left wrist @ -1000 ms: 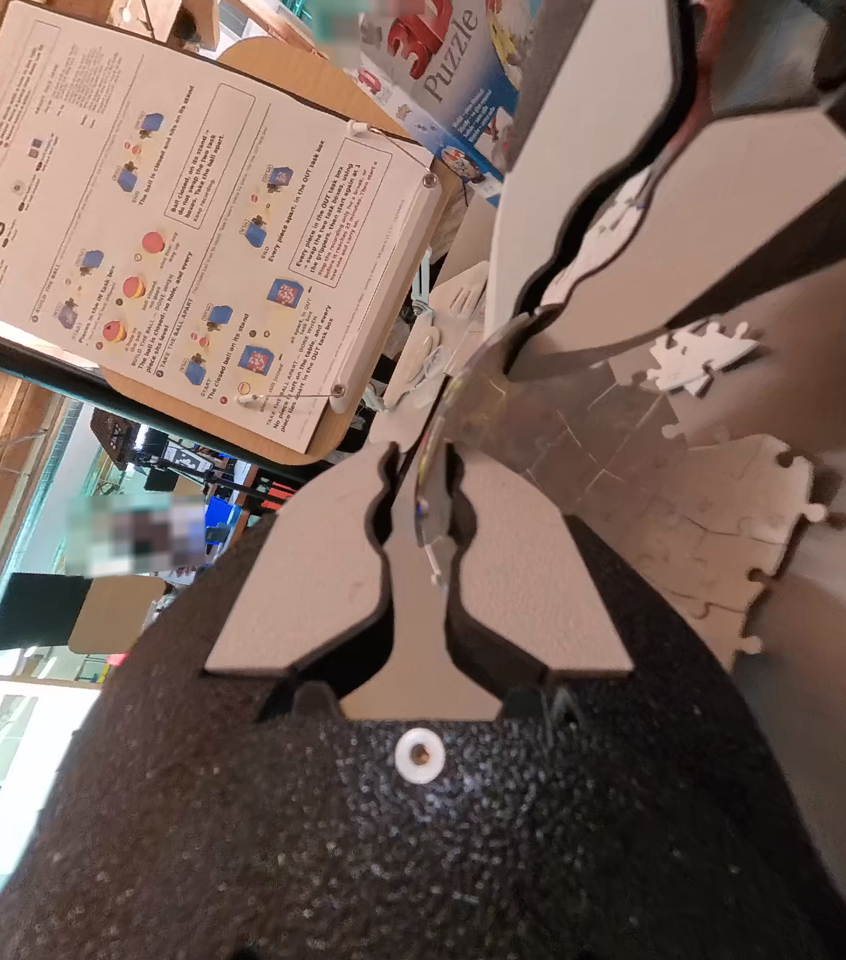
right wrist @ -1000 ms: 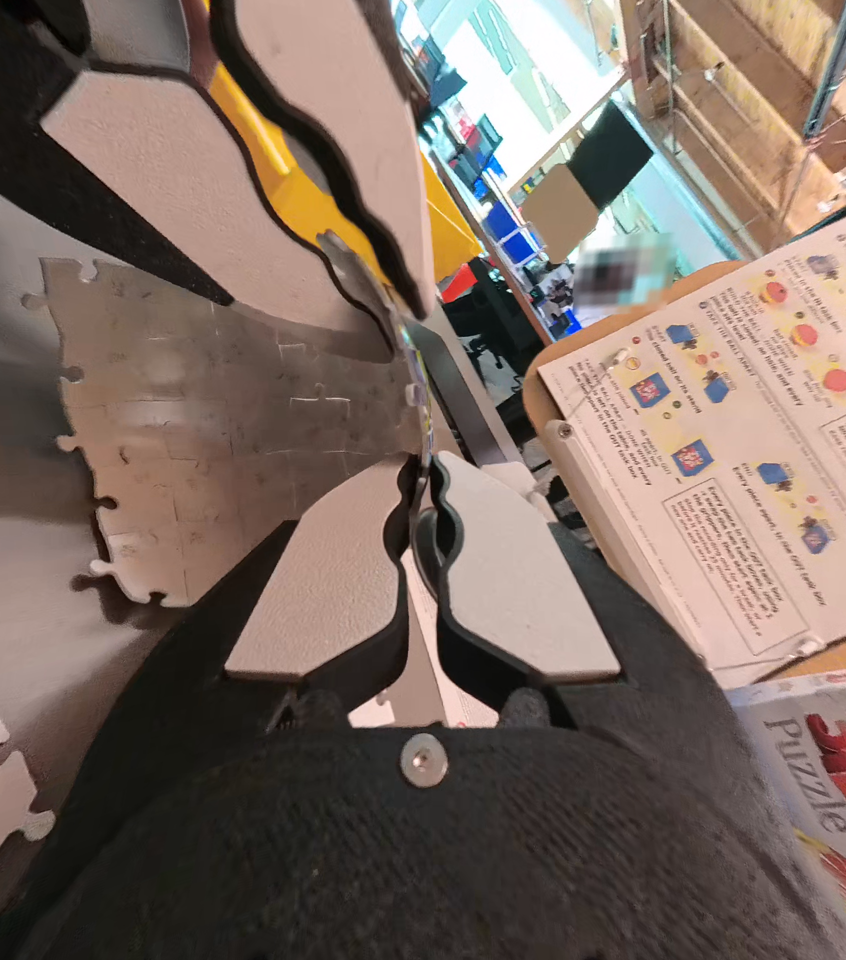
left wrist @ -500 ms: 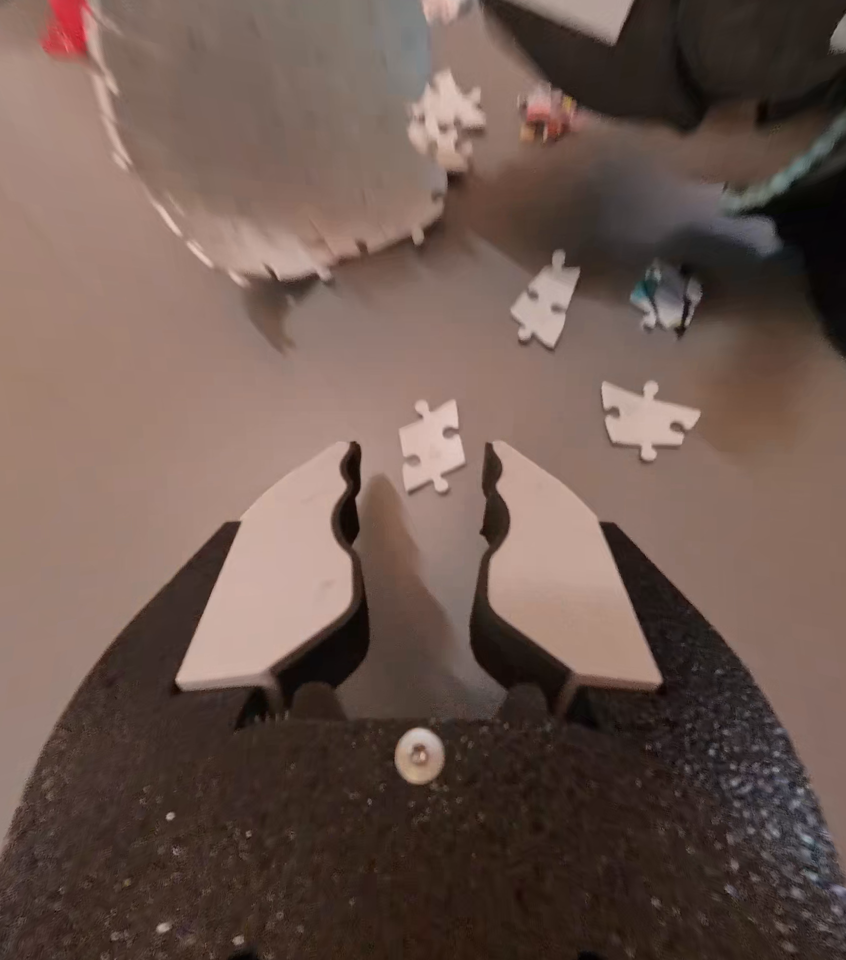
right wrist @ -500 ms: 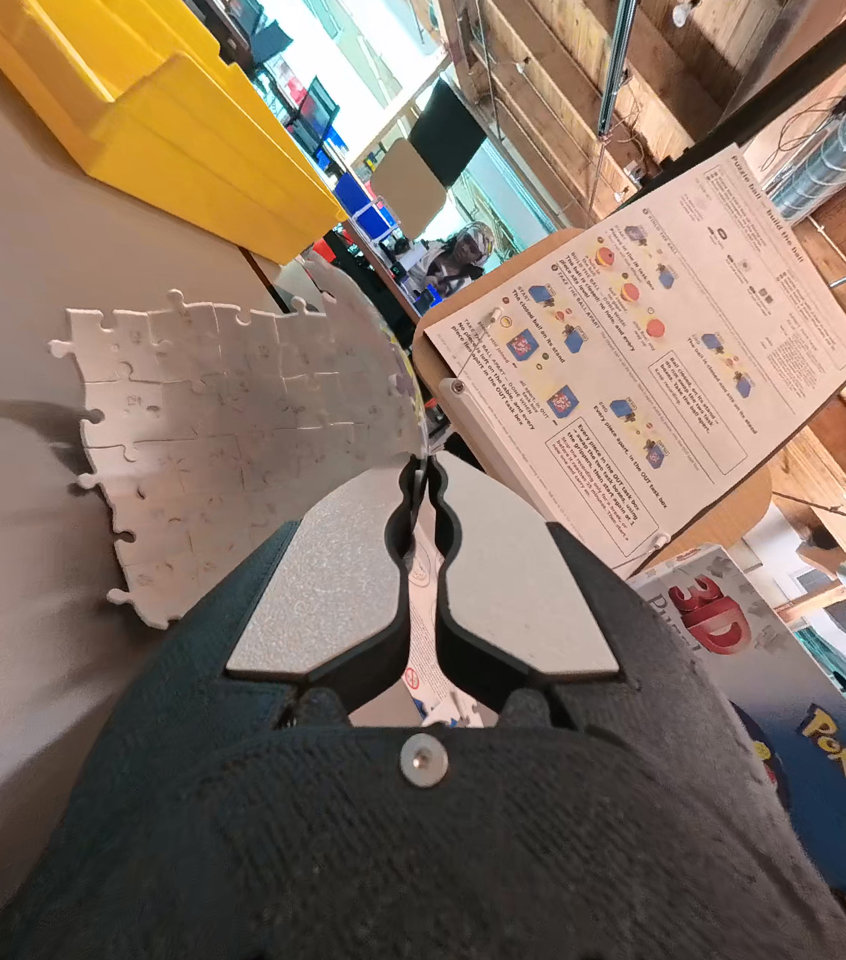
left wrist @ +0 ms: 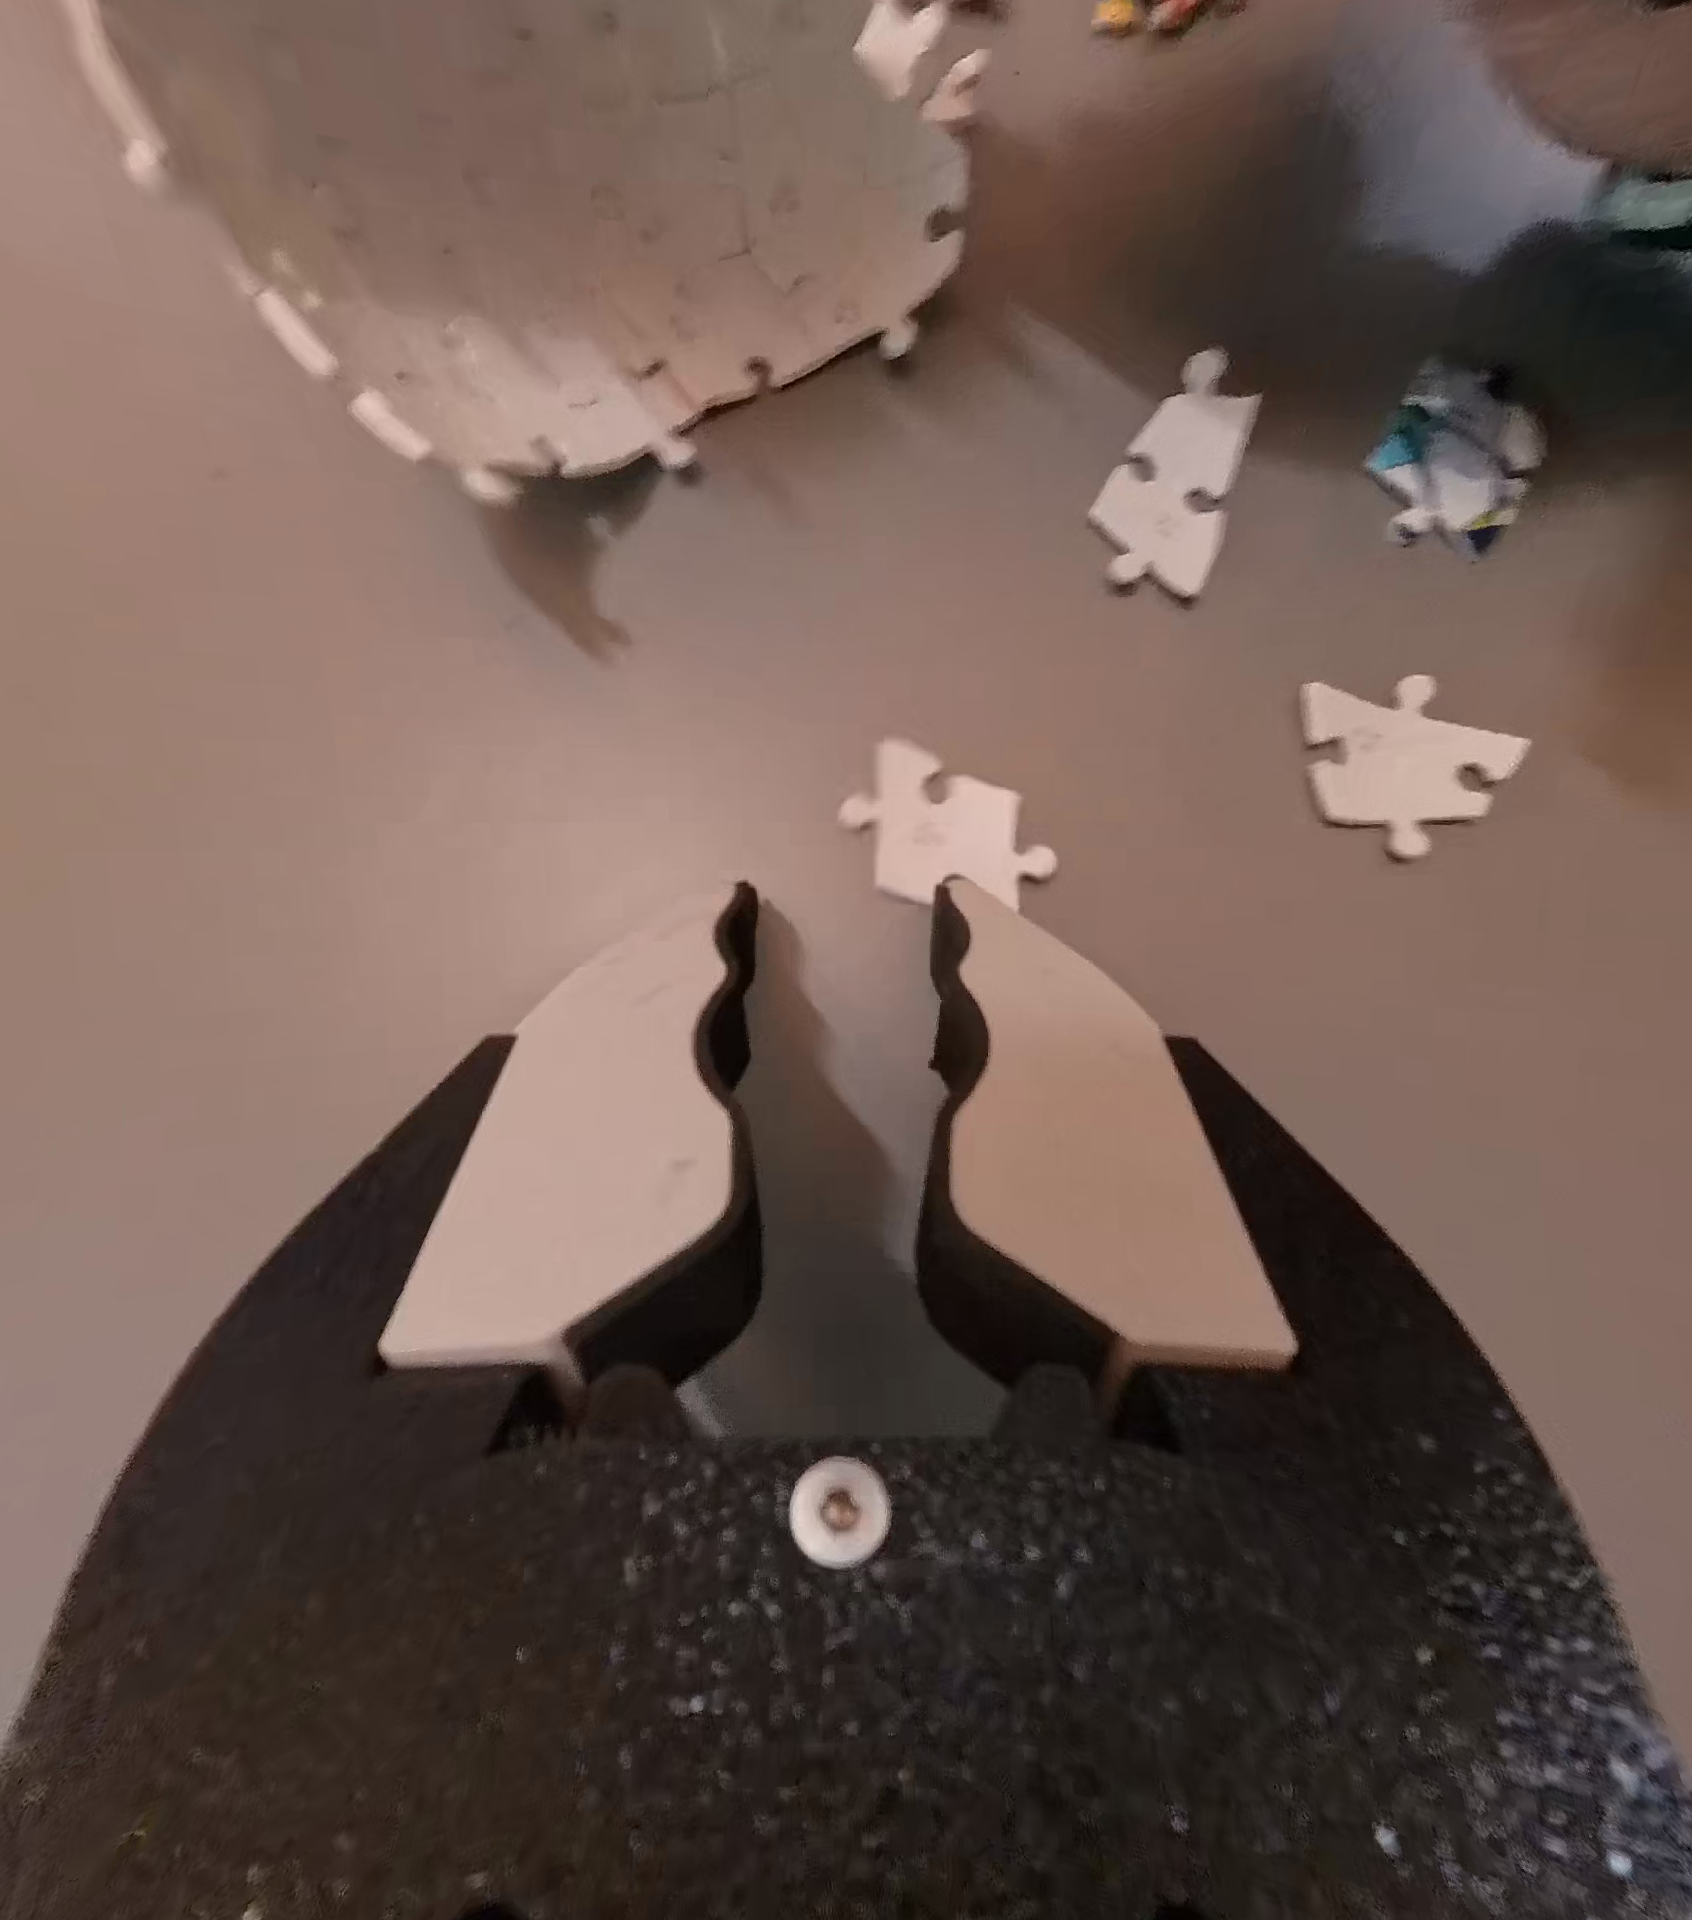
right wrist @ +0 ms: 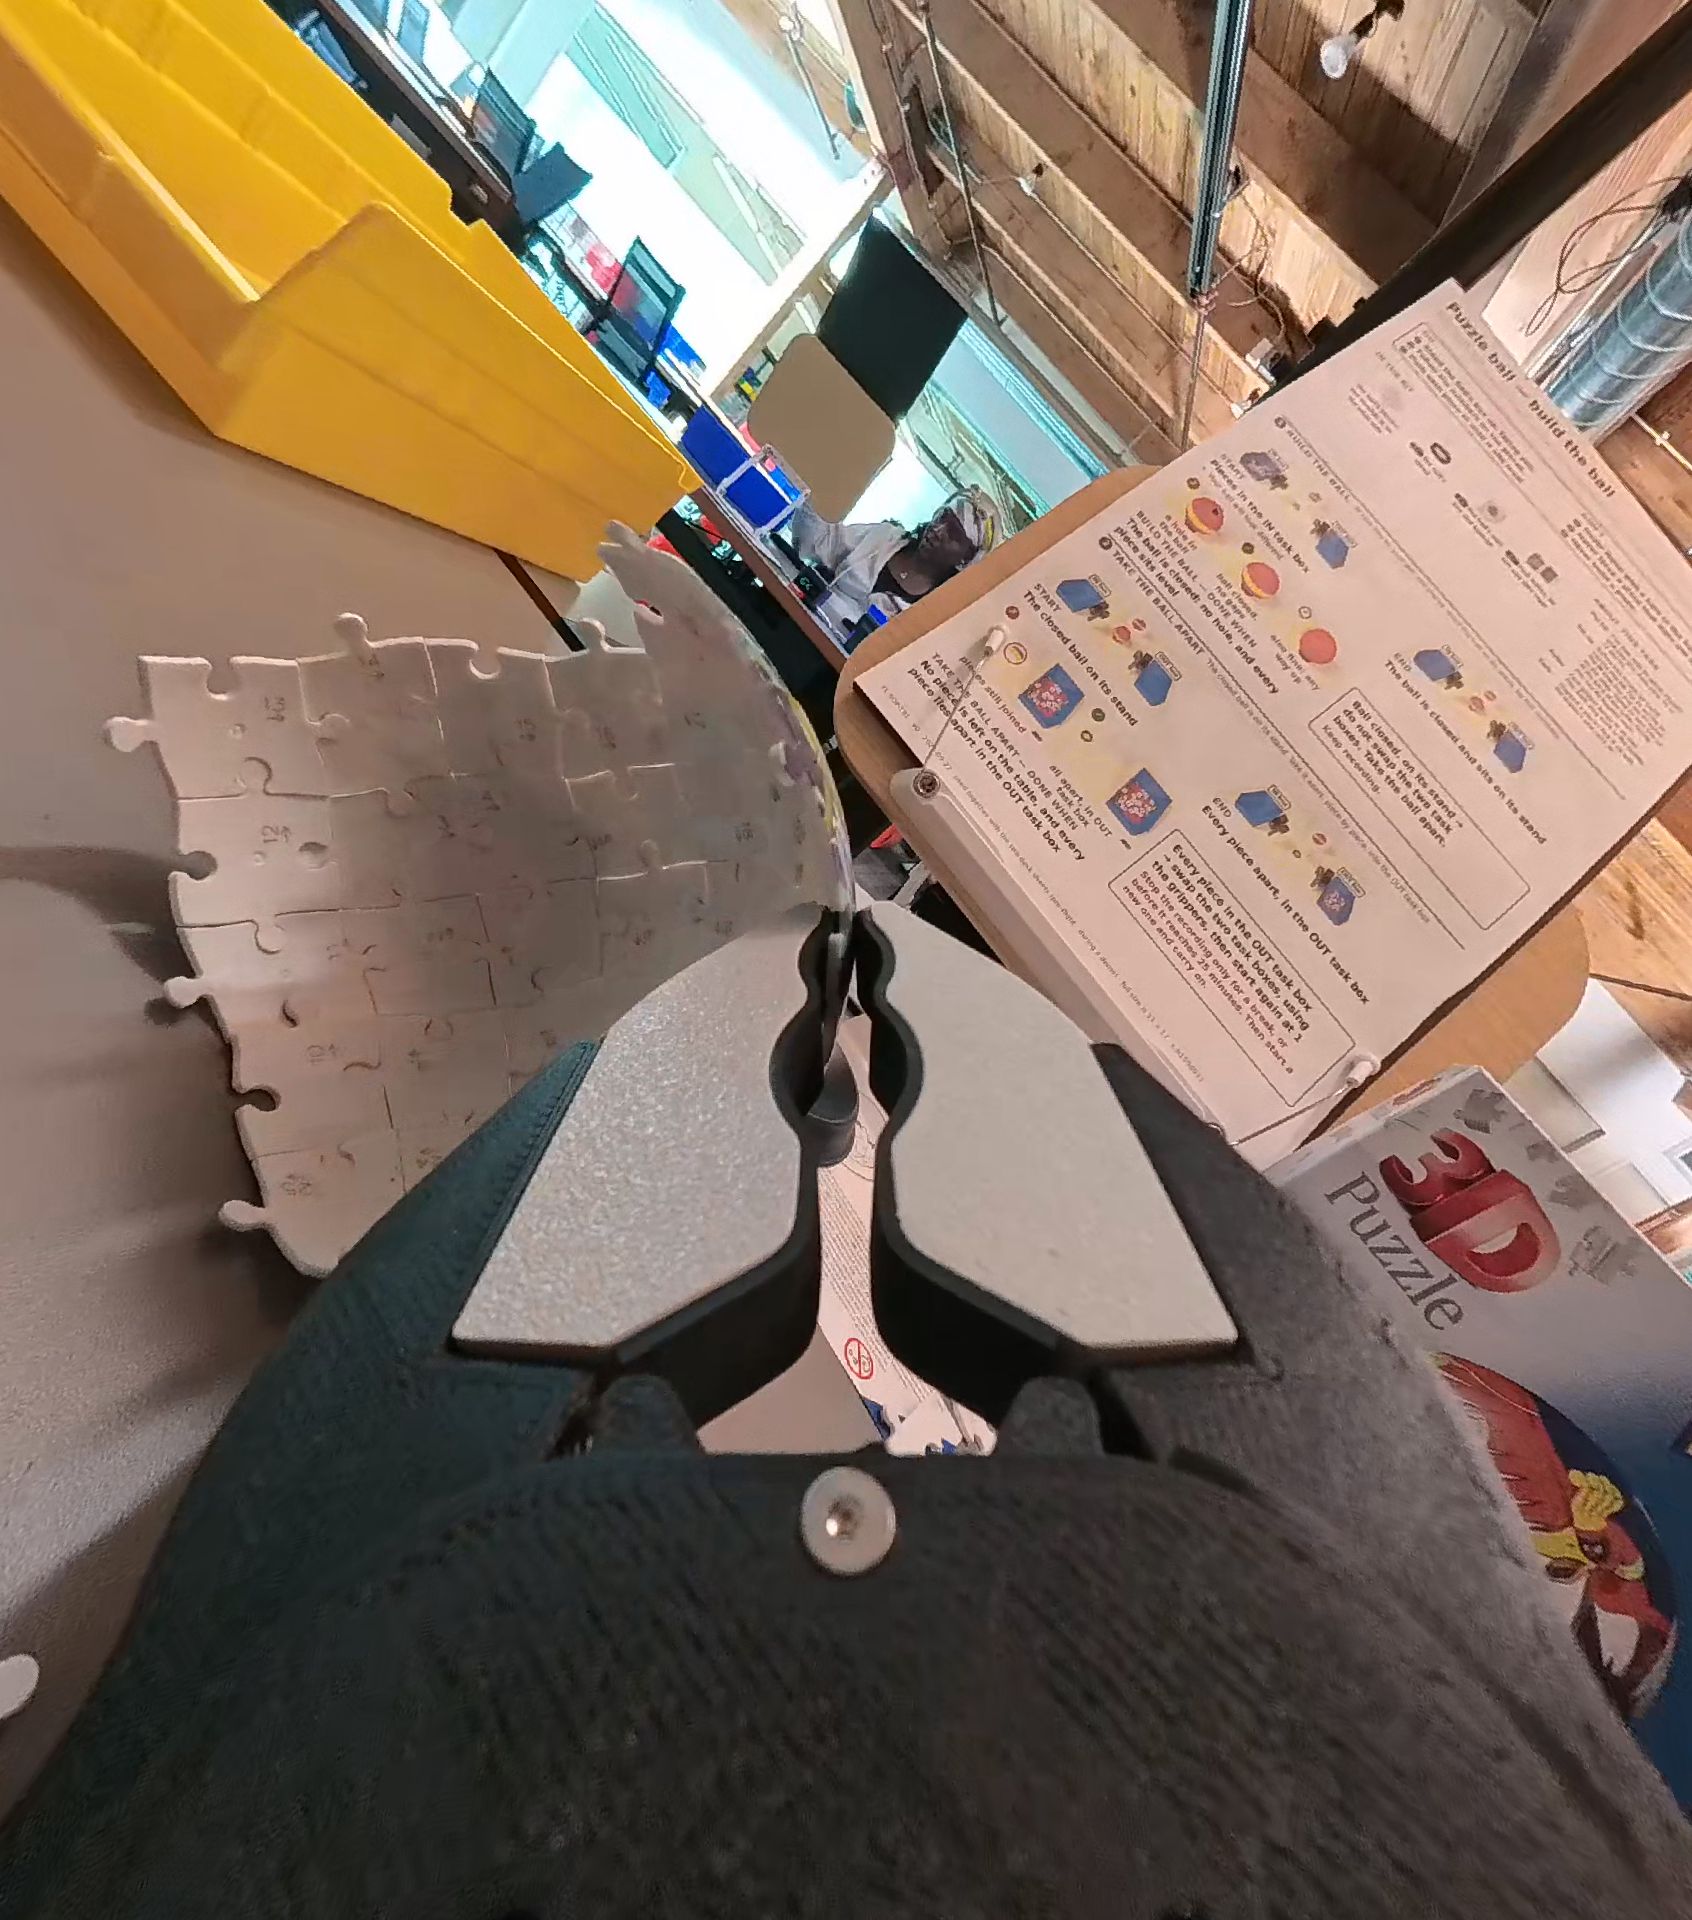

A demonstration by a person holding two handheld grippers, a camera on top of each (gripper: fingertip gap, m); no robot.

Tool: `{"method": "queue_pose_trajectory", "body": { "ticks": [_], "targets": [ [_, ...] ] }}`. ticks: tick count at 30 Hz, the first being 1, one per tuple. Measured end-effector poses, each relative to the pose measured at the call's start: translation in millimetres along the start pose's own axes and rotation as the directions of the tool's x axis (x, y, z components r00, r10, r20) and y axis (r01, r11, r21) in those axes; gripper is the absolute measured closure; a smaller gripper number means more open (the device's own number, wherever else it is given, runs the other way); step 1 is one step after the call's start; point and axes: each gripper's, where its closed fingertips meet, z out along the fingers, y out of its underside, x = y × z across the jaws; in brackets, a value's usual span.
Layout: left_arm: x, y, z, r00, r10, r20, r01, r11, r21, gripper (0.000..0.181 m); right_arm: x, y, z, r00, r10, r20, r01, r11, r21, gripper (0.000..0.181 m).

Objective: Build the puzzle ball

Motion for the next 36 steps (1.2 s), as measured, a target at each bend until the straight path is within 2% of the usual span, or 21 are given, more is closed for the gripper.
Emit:
{"method": "queue_pose_trajectory", "body": {
  "ticks": [4,8,13,18,19,21,24,31,36],
  "targets": [
    [21,-3,6,0.996,0.066,-0.062,-0.065,0.998,0.022,0.165,0,0,0,1.0,0.004,0.0,-0.004,1.0,0.001,0.178],
    [20,-5,8,0.997,0.048,-0.055,-0.046,0.999,0.028,0.164,0,1,0,1.0,0.006,0.0,-0.006,1.0,0.001,0.178],
    [19,-14,3,0.999,-0.022,-0.046,0.024,0.998,0.052,0.152,0,1,0,1.0,0.009,0.001,-0.009,1.0,0.002,0.178],
    [26,-13,12,0.998,-0.043,-0.049,0.044,0.999,0.027,0.14,0,1,0,1.0,0.014,0.002,-0.014,1.0,0.002,0.178],
    [27,-14,13,0.997,-0.047,-0.053,0.049,0.998,0.03,0.141,0,1,0,1.0,0.013,0.002,-0.013,1.0,0.002,0.178],
    [22,-15,15,0.999,-0.035,-0.012,0.035,0.999,0.027,0.155,0,1,0,1.0,0.014,0.002,-0.014,1.0,0.004,0.179],
    [21,-17,17,1.0,-0.005,0.025,0.005,1.0,0.029,0.156,0,0,0,1.0,0.007,0.0,-0.007,1.0,0.007,0.178],
    [17,-29,25,0.986,-0.129,0.101,0.118,0.987,0.106,0.156,0,0,-3,1.0,-0.025,-0.013,0.025,1.0,0.003,0.178],
    [7,-59,27,0.945,-0.307,0.114,0.274,0.932,0.239,0.156,-1,-5,-11,0.997,-0.059,-0.043,0.058,0.998,-0.013,0.178]
  ]
}}
